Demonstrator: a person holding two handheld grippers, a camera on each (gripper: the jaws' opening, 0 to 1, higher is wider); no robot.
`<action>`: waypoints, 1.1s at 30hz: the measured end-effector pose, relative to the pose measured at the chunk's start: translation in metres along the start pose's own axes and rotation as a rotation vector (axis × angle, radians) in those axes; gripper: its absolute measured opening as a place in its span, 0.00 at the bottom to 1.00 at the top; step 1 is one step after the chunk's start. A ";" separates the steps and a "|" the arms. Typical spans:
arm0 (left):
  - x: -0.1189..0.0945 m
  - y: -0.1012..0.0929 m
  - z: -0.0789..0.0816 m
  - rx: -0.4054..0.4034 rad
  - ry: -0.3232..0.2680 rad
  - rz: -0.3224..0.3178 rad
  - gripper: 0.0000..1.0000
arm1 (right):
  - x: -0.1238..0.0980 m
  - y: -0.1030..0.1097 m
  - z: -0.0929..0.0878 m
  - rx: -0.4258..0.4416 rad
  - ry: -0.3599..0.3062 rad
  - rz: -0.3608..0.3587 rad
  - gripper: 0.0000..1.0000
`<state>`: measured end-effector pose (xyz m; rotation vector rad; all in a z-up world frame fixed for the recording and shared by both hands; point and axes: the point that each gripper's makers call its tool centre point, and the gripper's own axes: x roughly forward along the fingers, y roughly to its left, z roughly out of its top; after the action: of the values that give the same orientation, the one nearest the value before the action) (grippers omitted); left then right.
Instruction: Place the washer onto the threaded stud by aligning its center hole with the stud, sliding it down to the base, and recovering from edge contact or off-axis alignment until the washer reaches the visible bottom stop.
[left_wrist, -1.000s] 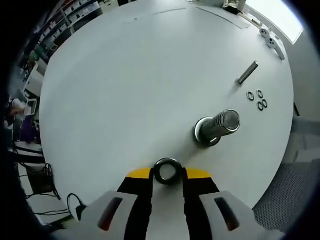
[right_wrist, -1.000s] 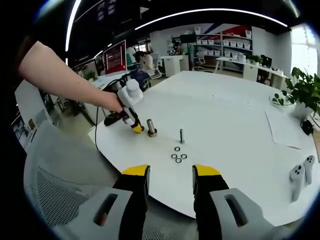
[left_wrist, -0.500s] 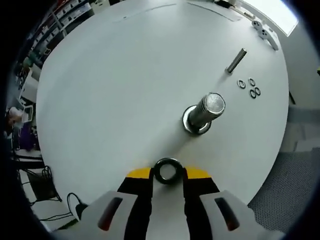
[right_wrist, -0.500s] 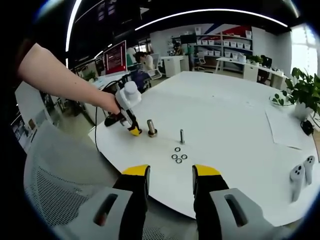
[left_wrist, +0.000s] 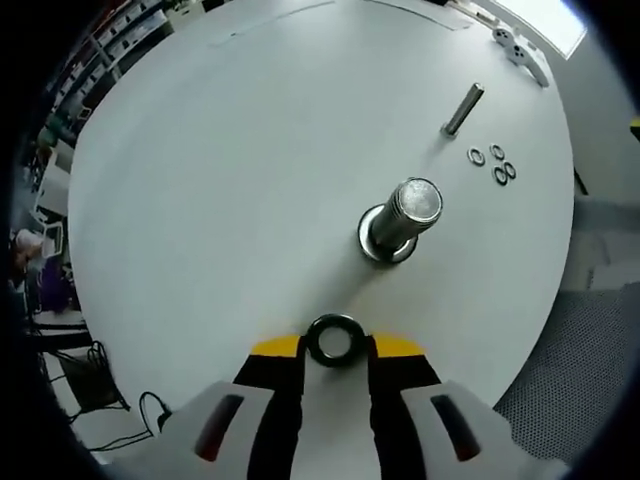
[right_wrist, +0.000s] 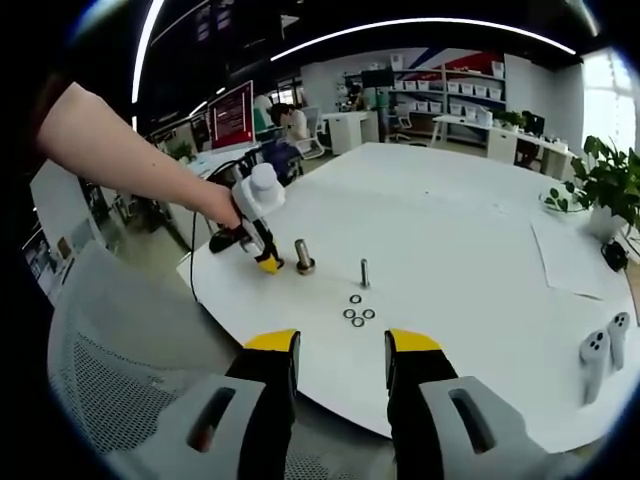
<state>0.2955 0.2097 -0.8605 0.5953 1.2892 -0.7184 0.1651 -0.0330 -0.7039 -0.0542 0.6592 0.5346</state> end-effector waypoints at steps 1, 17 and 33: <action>0.000 0.000 0.000 0.001 -0.001 -0.001 0.21 | 0.000 0.000 0.000 0.001 0.000 -0.001 0.36; -0.002 -0.001 -0.002 0.005 -0.024 0.010 0.19 | -0.001 -0.002 0.001 0.004 -0.006 -0.010 0.36; -0.004 -0.003 0.001 0.025 -0.052 0.002 0.19 | 0.000 -0.001 0.000 0.007 -0.002 -0.004 0.36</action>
<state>0.2933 0.2075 -0.8567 0.5948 1.2324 -0.7448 0.1655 -0.0340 -0.7036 -0.0480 0.6585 0.5287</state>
